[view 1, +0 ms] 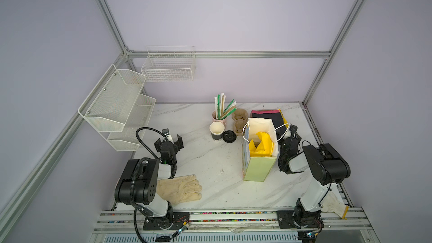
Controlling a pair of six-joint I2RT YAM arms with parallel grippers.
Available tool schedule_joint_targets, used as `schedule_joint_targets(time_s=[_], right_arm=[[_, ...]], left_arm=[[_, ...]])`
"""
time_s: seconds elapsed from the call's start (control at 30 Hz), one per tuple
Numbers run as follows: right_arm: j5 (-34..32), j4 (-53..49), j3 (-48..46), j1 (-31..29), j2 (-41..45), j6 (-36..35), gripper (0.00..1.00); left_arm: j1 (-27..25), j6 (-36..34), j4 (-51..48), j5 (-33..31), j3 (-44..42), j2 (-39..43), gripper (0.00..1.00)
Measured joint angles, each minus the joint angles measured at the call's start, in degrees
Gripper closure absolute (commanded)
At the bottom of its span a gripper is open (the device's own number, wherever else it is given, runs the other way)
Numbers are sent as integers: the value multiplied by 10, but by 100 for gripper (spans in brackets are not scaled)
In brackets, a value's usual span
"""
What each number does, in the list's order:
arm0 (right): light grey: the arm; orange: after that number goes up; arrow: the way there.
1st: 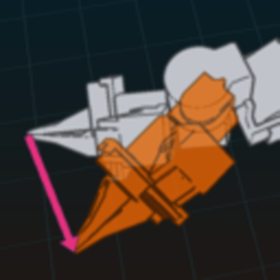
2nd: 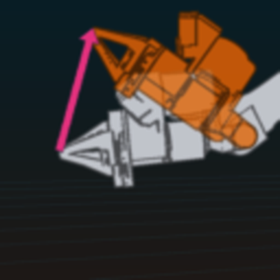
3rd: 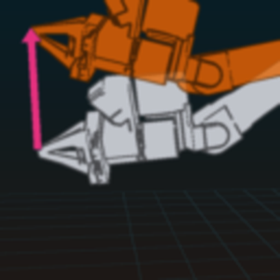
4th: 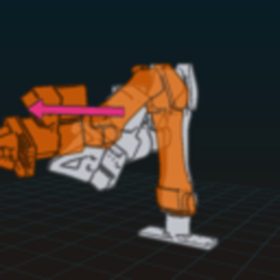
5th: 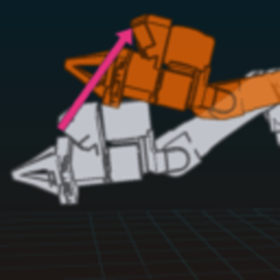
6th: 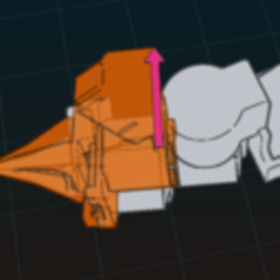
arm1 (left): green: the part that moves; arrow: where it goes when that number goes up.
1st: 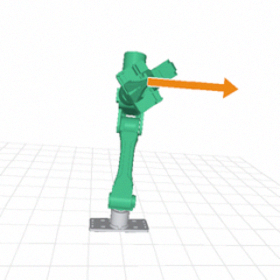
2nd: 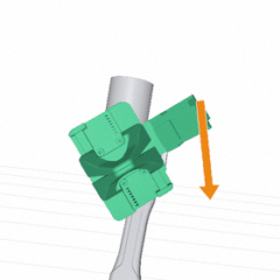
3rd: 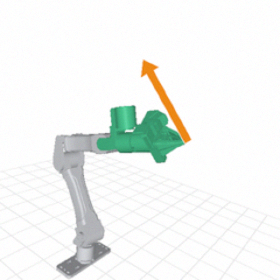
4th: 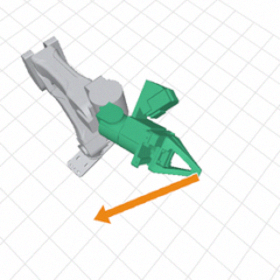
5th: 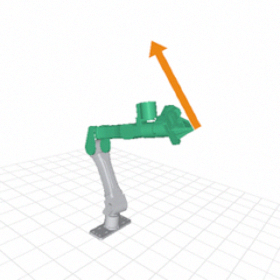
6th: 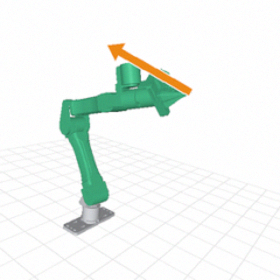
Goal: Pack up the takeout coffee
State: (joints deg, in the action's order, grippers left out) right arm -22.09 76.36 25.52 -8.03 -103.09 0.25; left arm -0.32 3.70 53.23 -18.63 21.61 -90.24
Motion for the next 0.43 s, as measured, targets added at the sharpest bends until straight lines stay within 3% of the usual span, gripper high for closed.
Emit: schedule_joint_targets(time_s=[0.43], right_arm=[[1,0,0,0,0,-2,3]], left_arm=[[-1,-3,3,0,0,0,0]])
